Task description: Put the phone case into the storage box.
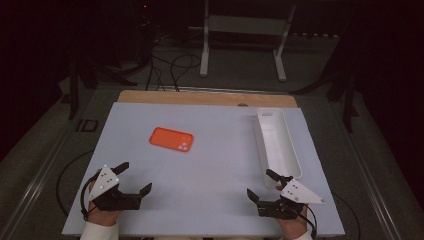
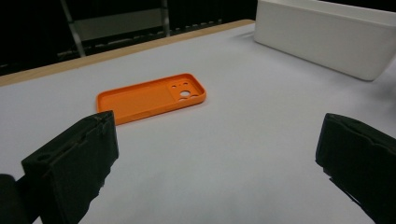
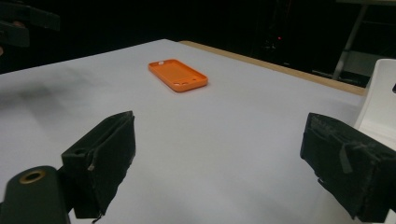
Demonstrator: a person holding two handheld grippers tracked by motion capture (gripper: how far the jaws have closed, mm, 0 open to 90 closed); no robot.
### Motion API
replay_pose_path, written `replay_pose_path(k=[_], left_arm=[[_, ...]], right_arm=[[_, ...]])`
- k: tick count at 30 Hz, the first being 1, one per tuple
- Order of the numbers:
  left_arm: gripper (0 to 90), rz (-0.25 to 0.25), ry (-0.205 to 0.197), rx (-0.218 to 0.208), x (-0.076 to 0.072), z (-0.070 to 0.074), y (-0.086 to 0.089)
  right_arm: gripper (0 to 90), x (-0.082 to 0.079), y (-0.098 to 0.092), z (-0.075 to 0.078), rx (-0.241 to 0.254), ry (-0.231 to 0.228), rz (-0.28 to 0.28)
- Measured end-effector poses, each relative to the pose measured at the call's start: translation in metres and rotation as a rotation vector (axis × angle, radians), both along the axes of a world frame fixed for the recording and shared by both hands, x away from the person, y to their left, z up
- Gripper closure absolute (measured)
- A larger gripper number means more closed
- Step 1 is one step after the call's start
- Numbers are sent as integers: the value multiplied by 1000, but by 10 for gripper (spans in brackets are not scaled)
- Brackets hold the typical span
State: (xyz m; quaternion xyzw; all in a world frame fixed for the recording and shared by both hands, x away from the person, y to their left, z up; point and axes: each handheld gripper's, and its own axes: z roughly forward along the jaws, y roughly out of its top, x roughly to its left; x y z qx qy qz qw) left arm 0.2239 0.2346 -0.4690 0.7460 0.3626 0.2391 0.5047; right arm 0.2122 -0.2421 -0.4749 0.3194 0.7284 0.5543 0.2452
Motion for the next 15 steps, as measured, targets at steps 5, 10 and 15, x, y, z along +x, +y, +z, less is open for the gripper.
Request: replay_pose_path(k=[5,10,15], left_arm=[[0,2,-2,2,0,0,0],[0,1,-4,7,0,0,0],[0,4,-5,7,1,2,0]], right_arm=[[103,0,0,0,0,-6,-2],[103,0,1,0,-2,-6,-3],[103,0,2,-1,-8,-2,-4]])
